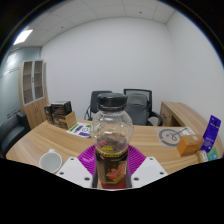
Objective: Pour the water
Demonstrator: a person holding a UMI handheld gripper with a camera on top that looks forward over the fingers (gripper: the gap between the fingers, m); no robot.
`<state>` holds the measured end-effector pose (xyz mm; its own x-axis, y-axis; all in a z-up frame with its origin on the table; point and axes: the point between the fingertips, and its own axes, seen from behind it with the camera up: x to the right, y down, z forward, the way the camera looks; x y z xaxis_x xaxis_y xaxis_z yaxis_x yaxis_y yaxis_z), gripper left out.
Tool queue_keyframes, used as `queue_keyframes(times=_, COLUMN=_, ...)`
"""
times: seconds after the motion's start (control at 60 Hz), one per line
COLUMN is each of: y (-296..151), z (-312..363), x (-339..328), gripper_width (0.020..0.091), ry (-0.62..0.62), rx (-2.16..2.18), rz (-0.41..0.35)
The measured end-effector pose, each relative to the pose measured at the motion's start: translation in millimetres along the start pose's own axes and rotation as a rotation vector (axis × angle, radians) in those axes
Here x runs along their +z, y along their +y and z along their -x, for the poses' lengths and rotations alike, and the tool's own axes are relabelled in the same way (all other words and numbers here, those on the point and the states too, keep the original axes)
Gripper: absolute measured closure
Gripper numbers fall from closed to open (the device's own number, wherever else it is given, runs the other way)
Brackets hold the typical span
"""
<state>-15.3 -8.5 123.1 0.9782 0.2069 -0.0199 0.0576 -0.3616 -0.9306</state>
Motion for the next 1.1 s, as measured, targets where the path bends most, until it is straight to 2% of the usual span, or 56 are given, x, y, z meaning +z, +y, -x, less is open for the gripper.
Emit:
queue_keyframes(times=0.117, y=39, z=-3, x=10, gripper_width=0.072, ry=-0.002, rx=0.021, rz=0.047)
queue_keyframes(times=0.15, y=32, z=-4, x=10, gripper_width=0.0717, ry=-0.007, rx=0.007, rz=-0.008)
queue_keyframes(times=0.217, y=34, z=-3, x=8, gripper_width=0.0717, ry=0.005, rx=-0.019, rz=-0.016)
queue_keyframes(times=0.417, y=38, z=-4, x=10, gripper_width=0.0592, ry=0.034, rx=0.002, rz=0.026)
queue_keyframes(times=0.45, y=43, z=-5, x=8, gripper_width=0.0516, ry=0.046, rx=0.003, rz=0.057)
queue_keyframes(times=0.517, y=48, z=-6, x=0, gripper_width=0.0228, ry=0.067, rx=0.002, rz=0.105)
queue_keyframes(times=0.55, y=48, z=-7, x=-8, gripper_width=0.0275, ry=0.079, rx=0.001, rz=0.118)
queue_keyframes(times=0.617, y=42, z=-6, x=-29, gripper_width=0.0236, ry=0.11, rx=-0.008, rz=0.12)
queue_keyframes(times=0.833, y=12, z=25, x=-127, gripper_width=0.0245, ry=0.208, rx=-0.034, rz=0.137)
queue_keyframes(times=1.1, y=4, z=98, x=-253, gripper_width=0.0245, ry=0.309, rx=-0.005, rz=0.141)
